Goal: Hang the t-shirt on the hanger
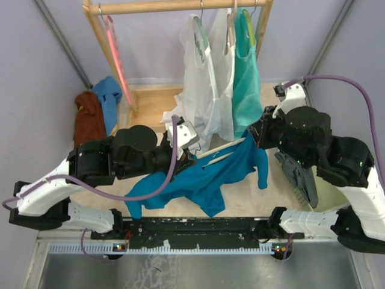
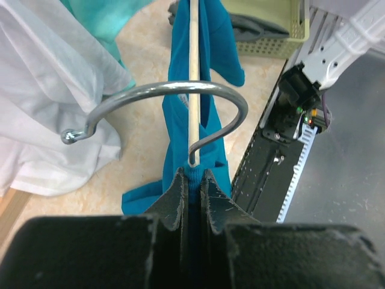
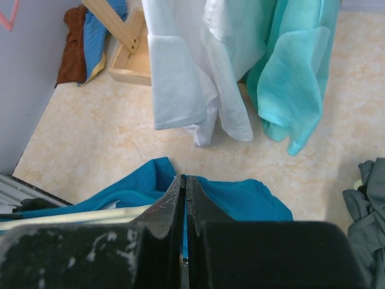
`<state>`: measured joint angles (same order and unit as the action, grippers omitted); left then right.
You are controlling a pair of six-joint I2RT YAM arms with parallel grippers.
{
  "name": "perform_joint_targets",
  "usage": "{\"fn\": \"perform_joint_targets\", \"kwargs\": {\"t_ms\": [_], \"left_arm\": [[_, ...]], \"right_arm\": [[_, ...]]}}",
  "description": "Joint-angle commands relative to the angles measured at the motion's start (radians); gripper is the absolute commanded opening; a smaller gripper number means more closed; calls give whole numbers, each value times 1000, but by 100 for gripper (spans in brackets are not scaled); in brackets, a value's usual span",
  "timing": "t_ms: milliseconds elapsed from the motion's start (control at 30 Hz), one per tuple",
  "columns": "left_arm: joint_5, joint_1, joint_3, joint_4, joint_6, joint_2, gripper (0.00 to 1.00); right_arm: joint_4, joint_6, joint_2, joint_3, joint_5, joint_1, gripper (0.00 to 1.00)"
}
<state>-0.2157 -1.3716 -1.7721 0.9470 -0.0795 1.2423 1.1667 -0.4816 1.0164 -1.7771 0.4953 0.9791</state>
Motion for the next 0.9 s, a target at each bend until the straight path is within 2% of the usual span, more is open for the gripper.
{"fn": "perform_joint_targets", "kwargs": {"t_ms": [0, 133, 333, 400, 500, 667, 867], "left_arm": [[-39, 3, -126, 26, 39, 57, 0], [-89, 3, -250, 33, 83, 129, 0], [-81, 3, -492, 10, 179, 262, 0], [-88, 3, -526, -9, 201, 284, 0], [-67, 3, -499, -38, 206, 290, 0], [78, 3, -369, -100, 184, 236, 0], [159, 4, -270, -104, 137, 179, 0]], "right_arm": [[-23, 74, 31, -171, -22, -5, 0], [7, 107, 58, -310, -65, -5, 0], [9, 176, 105, -549, -140, -5, 0], [1, 193, 109, -594, -156, -5, 0], [-35, 209, 86, -569, -187, -5, 0], [-66, 220, 60, -475, -215, -5, 0], [-83, 211, 42, -395, -273, -5, 0]]}}
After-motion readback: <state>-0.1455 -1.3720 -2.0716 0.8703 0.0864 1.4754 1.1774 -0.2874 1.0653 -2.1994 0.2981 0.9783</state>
